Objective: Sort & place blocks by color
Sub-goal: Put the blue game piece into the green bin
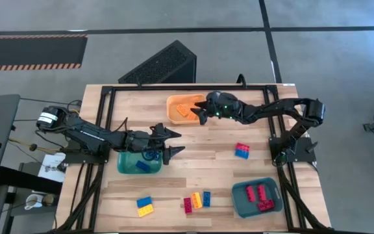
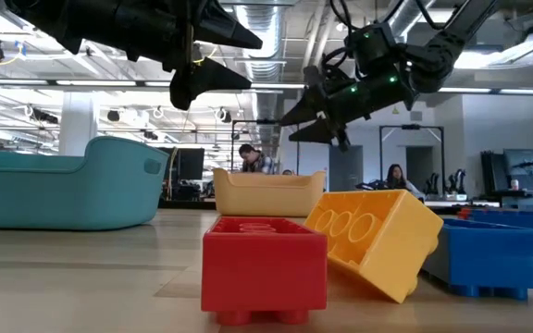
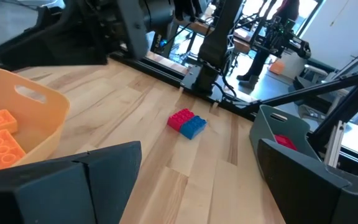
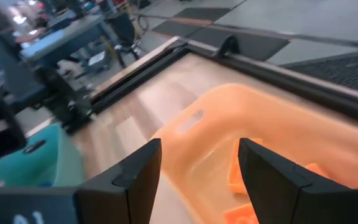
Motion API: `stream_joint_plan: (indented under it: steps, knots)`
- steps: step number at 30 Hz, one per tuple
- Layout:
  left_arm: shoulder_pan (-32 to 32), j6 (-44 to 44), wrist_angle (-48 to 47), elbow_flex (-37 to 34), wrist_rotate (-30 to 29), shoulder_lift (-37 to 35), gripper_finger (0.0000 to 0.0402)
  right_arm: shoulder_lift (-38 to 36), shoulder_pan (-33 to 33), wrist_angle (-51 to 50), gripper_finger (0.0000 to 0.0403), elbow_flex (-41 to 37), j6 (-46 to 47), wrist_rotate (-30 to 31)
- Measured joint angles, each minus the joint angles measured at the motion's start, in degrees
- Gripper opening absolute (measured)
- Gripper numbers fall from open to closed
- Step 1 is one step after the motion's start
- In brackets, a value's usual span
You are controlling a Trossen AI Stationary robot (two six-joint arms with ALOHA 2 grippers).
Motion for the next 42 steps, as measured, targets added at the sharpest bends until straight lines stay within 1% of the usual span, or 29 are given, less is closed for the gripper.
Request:
stream_joint_plan:
  steps: [5, 8, 11, 14, 17, 21, 25, 30, 33, 42]
  knots:
    - [0.02, 0.16, 0.1, 0.0, 0.44, 0.0, 0.0309, 0.0, 0.0, 0.04, 0.0236, 0.0, 3.02, -5.88]
    - [0.02, 0.42, 0.67, 0.04, 2.87, -0.04, 0.0309, -1.73, 0.02, -1.08, 0.0235, -0.08, 2.73, -10.17]
    - [-0.08, 2.83, 0.71, 0.95, 5.89, -0.47, 0.0309, -4.86, 2.07, -1.71, 0.0235, 0.02, -0.02, -11.14]
    - [-0.5, 4.17, -0.41, 2.51, 6.79, -0.55, 0.0309, -9.58, 5.22, -4.84, 0.0235, -0.02, -2.62, -10.53]
    - [-0.97, 5.0, -3.58, 4.41, 7.31, -0.55, 0.0309, -15.16, 9.47, -10.02, 0.0235, -0.22, -5.3, -5.58]
    - [-1.83, 5.19, -10.69, 7.52, 7.41, -0.55, 0.0309, -21.38, 16.63, -17.72, 0.0235, -1.29, -8.18, 7.09]
    - [-2.72, 5.21, -15.97, 10.46, 7.26, -0.55, 0.0309, -26.25, 23.01, -18.85, 0.0235, -4.12, -9.24, 17.56]
    - [-3.29, 5.21, -18.58, 11.77, 6.77, -0.55, 0.0309, -30.34, 28.39, -19.42, 0.0235, -6.36, -10.1, 25.91]
    - [-3.28, 5.05, -18.82, 11.78, 6.74, -0.55, 0.0309, -32.18, 29.32, -20.14, 0.0235, -7.11, -11.15, 28.12]
    - [-3.28, 4.29, -19.48, 11.78, 6.65, -0.55, 0.0309, -32.05, 29.16, -21.9, 0.0235, -7.1, -11.12, 28.29]
